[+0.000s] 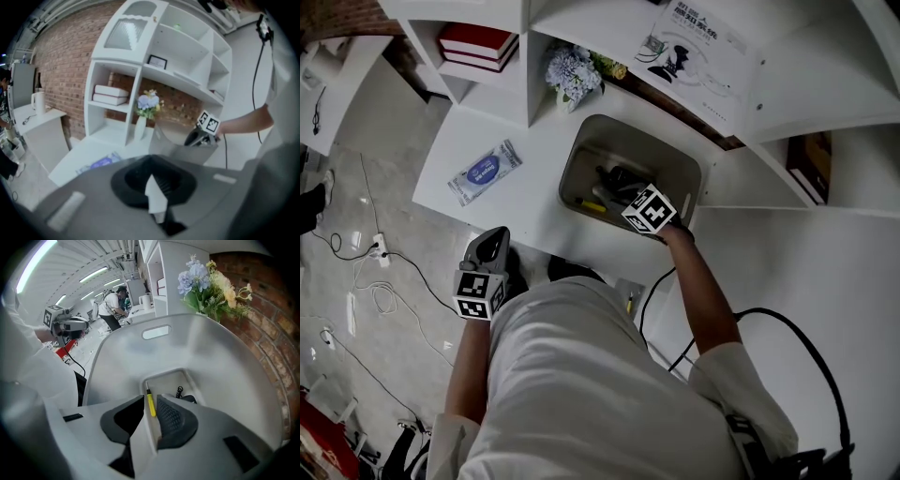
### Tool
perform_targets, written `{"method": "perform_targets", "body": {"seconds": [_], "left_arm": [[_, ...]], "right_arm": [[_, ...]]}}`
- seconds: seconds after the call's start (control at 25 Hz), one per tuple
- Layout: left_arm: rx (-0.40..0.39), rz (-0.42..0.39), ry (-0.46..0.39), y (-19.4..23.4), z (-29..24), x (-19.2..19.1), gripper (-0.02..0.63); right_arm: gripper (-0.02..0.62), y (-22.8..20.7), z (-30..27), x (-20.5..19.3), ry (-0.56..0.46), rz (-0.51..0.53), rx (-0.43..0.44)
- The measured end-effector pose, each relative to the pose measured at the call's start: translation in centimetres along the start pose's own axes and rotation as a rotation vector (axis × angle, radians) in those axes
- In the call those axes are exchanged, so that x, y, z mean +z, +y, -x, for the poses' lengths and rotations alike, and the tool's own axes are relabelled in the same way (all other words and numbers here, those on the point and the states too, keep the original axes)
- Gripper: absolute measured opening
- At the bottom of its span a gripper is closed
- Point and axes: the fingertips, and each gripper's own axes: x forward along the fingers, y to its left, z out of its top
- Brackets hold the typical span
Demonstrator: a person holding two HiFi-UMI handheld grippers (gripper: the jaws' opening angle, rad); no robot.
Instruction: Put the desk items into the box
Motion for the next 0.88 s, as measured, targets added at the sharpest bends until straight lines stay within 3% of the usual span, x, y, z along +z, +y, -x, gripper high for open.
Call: {"method": "perform_targets", "body": {"seconds": [0.4,0.88], "left_arm": [[-0.044,-0.032,0.01,0.0,-0.1,0.2,0.004],[-0.098,-0.077,0.035,-0.7,-0.5,0.3,0.003]], "right_arm": [[0.035,1.7,3.9,0.2,-0.085,-0.059,-0.108],[0.002,4.5,6.4,-0.4,-0.236,-0.19,-0.117]]}}
